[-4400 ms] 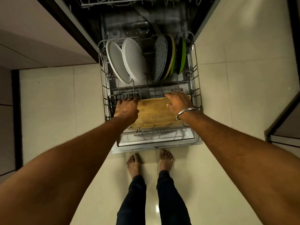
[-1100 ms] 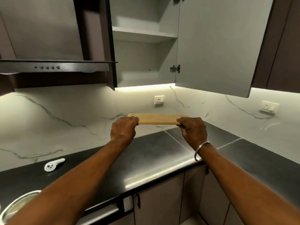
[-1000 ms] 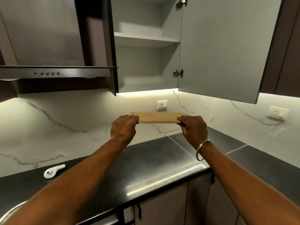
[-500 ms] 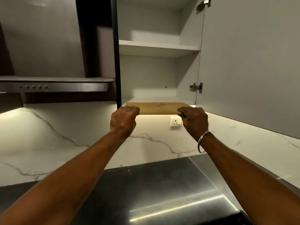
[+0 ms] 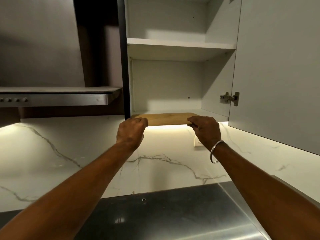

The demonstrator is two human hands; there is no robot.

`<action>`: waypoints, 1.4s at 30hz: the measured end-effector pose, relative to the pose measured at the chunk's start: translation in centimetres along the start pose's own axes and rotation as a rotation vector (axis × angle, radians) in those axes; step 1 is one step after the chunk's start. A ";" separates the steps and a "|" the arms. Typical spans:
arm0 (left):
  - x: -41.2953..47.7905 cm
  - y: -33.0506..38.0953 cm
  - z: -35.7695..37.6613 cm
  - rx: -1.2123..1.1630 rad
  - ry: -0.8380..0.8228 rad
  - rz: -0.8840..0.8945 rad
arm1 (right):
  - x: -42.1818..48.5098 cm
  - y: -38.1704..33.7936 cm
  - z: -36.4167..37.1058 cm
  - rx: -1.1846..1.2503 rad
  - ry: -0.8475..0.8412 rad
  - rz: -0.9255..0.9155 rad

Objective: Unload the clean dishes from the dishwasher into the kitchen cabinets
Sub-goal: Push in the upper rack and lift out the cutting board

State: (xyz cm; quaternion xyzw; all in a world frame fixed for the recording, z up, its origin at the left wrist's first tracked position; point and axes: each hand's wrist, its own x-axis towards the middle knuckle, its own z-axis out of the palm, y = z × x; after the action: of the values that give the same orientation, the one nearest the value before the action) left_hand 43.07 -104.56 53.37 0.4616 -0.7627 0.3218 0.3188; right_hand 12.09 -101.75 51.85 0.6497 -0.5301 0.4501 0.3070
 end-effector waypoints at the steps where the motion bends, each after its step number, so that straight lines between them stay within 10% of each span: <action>1: 0.1 -0.2 0.5 0.014 -0.010 0.020 | 0.0 0.4 0.7 0.011 -0.008 -0.003; 28: 9.5 0.5 7.0 0.018 -0.545 -0.150 | 6.7 2.9 7.5 -0.012 -0.325 0.065; 42: 5.4 2.0 6.4 -0.049 -0.373 -0.142 | 4.4 1.6 6.3 -0.073 -0.342 -0.079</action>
State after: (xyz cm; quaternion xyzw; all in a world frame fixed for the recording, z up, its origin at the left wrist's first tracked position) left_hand 38.08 -111.54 53.43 0.5580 -0.7817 0.1884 0.2050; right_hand 12.33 -109.46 53.18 0.7256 -0.5647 0.3009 0.2532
